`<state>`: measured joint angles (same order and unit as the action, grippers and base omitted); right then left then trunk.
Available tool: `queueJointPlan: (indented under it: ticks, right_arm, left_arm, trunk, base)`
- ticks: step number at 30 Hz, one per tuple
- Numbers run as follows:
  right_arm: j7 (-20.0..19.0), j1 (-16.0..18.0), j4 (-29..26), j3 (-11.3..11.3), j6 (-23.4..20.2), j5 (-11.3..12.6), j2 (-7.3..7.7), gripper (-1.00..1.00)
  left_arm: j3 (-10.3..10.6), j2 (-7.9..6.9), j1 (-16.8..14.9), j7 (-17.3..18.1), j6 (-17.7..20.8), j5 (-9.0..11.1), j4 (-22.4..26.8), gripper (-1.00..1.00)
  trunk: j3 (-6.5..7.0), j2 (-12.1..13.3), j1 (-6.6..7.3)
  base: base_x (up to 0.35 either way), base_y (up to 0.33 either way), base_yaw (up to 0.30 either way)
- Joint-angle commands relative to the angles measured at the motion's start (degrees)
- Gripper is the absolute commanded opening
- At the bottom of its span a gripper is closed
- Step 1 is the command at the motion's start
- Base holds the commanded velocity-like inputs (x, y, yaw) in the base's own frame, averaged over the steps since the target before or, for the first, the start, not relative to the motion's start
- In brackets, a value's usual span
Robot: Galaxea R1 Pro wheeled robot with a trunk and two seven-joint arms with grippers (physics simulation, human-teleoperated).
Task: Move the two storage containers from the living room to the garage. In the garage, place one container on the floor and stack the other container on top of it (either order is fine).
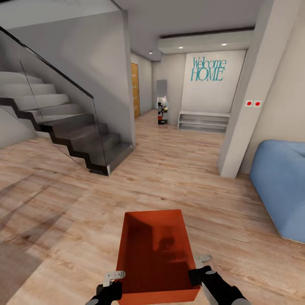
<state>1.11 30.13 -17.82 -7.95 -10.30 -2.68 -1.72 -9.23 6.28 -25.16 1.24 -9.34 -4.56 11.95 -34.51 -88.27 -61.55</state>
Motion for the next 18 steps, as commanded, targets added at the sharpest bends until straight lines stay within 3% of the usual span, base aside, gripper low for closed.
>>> queueJointPlan:
  ticks: [1,7,18]
  right_arm:
    - [-2.77,0.01,-0.20,-2.42,3.55,0.40,0.93,-1.00]
    - [-2.78,0.02,-0.20,-2.42,3.46,0.47,0.93,-1.00]
    - [-2.78,-0.01,-0.20,-2.41,3.45,0.45,0.93,-1.00]
  left_arm:
    - [0.09,-0.83,-0.07,-0.19,-0.24,-0.71,-0.26,-1.00]
    - [0.09,-0.83,-0.07,-0.18,-0.24,-0.71,-0.26,-1.00]
    - [0.09,-0.83,-0.07,-0.19,-0.24,-0.71,-0.26,-1.00]
  trunk:
    - [-0.06,-0.03,-0.03]
    - [-0.06,-0.03,-0.03]
    - [-0.06,-0.03,-0.03]
  base:
    - [0.343,0.095,-0.001]
    - [0.343,0.095,-0.067]
    - [0.343,0.095,-0.257]
